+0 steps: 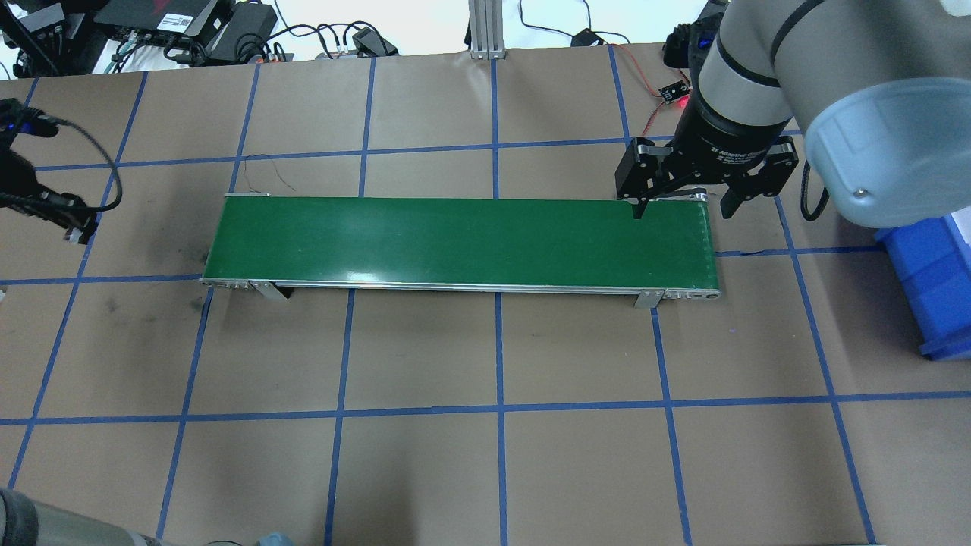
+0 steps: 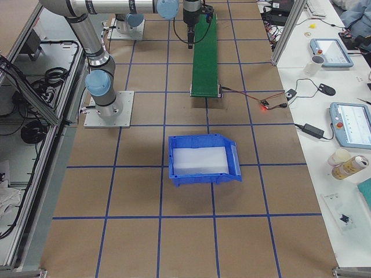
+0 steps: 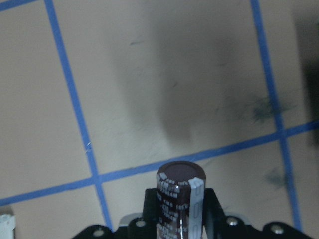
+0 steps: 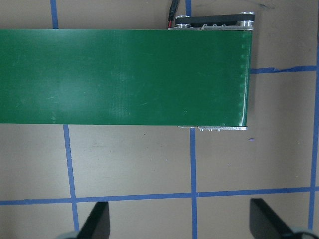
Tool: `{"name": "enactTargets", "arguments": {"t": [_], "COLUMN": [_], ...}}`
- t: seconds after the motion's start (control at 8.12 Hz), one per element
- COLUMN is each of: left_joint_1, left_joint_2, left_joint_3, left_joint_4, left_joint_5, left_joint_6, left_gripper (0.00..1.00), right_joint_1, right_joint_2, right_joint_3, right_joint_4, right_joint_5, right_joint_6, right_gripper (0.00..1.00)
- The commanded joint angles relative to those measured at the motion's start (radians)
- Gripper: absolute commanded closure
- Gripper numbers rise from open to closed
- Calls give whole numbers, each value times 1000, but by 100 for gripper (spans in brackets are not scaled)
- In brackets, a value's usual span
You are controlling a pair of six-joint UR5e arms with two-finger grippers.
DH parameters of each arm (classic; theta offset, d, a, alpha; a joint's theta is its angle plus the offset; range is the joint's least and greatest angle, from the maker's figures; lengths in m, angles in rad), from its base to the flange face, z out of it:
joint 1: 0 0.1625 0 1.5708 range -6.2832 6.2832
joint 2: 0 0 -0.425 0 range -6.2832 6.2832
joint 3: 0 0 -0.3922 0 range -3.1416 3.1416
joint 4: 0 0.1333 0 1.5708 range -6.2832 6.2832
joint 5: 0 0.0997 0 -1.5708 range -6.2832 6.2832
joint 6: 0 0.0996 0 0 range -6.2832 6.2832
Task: Move capacitor from left to right
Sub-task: 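Carry the capacitor with the left gripper onto the belt's near end and release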
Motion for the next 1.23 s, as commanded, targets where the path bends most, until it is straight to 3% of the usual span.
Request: {"name": "enactTargets", "arguments": {"t": [0.0,0.37,1.11], "left_joint_1": [-206,-274,-294], "left_joint_2": [28,-12,-89], "left_joint_3": [2,-5,-6], "left_joint_4": [8,5,-63], "left_joint_5": [-10,-65,-67], "left_joint_6": [-261,-438,-520], "left_gripper": [100,100,100], "right_joint_1": [0,-1,-1], "right_joint_2": [0,0,0], "right_joint_3": [0,0,0], "right_joint_4": [0,0,0], "right_joint_5": [-1,1,1], "right_joint_6": [-2,0,0], "right_gripper": [0,0,0]}}
